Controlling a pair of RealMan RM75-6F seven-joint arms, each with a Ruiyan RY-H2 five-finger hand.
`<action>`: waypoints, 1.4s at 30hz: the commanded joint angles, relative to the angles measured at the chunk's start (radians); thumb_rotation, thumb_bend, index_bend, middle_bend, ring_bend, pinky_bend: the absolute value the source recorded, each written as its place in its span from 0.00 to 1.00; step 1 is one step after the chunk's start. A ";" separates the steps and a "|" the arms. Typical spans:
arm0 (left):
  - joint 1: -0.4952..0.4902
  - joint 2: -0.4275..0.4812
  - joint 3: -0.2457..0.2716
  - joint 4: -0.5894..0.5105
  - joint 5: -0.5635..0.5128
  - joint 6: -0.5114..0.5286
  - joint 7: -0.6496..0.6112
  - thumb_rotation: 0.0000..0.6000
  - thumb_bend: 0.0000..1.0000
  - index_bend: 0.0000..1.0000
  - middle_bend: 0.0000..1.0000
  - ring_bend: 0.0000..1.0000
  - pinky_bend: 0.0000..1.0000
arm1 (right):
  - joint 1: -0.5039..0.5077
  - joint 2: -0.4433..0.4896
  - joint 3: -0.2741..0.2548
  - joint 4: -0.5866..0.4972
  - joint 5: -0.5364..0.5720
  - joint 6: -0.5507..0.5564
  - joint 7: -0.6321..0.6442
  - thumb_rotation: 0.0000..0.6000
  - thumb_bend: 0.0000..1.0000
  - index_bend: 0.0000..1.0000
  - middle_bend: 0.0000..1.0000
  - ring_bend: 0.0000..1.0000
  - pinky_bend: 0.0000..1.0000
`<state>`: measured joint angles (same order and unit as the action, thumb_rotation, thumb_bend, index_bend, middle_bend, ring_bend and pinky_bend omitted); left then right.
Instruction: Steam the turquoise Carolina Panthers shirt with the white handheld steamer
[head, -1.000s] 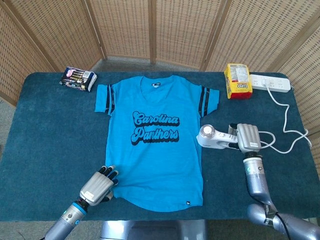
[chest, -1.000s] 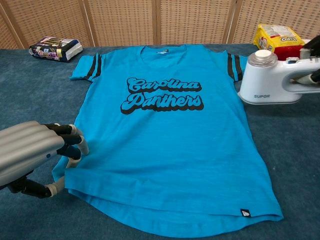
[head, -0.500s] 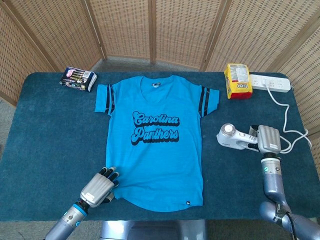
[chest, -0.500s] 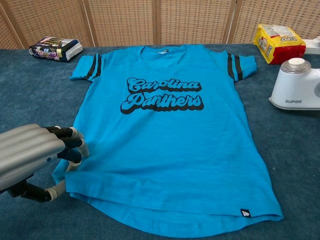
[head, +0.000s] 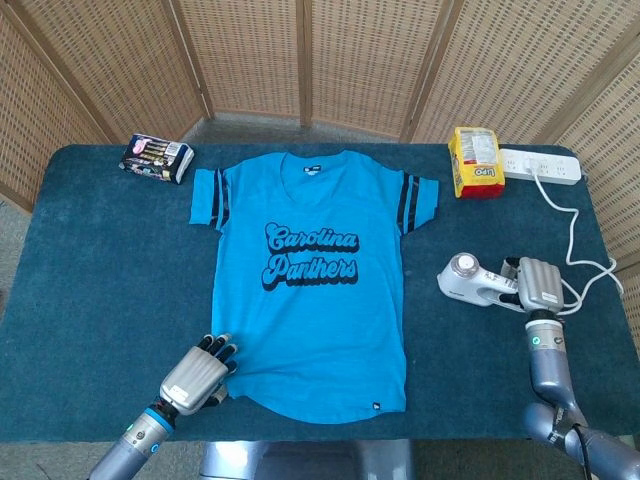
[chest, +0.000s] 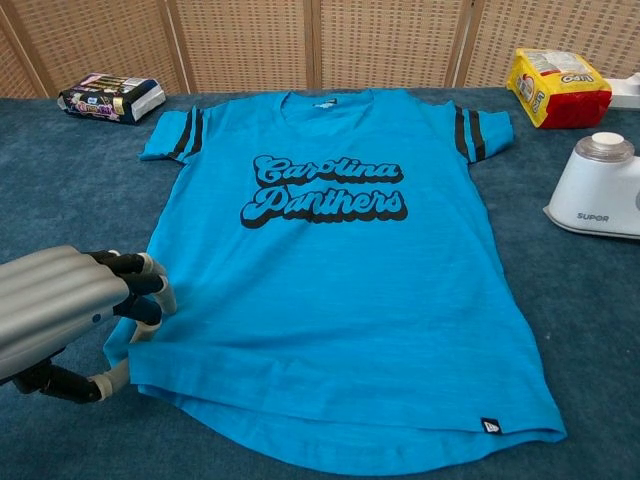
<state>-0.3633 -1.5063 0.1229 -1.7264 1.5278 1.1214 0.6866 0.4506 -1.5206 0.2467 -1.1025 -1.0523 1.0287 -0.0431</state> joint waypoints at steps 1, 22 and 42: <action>-0.001 0.008 0.002 -0.009 -0.004 -0.004 0.009 0.65 0.45 0.59 0.29 0.16 0.25 | -0.003 0.015 -0.001 -0.020 0.004 -0.019 0.007 1.00 0.26 0.59 0.61 0.61 0.54; 0.023 0.079 0.012 -0.087 0.011 0.054 0.019 0.66 0.09 0.19 0.27 0.15 0.25 | -0.022 0.063 -0.013 -0.097 -0.020 -0.024 0.020 1.00 0.24 0.42 0.49 0.49 0.41; 0.097 0.189 0.009 -0.100 0.069 0.196 -0.136 0.67 0.07 0.10 0.25 0.14 0.24 | -0.050 0.172 -0.043 -0.223 -0.038 -0.032 0.012 0.75 0.21 0.23 0.32 0.29 0.27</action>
<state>-0.2746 -1.3255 0.1331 -1.8257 1.5954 1.3061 0.5617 0.4053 -1.3544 0.2045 -1.3189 -1.0842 0.9909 -0.0373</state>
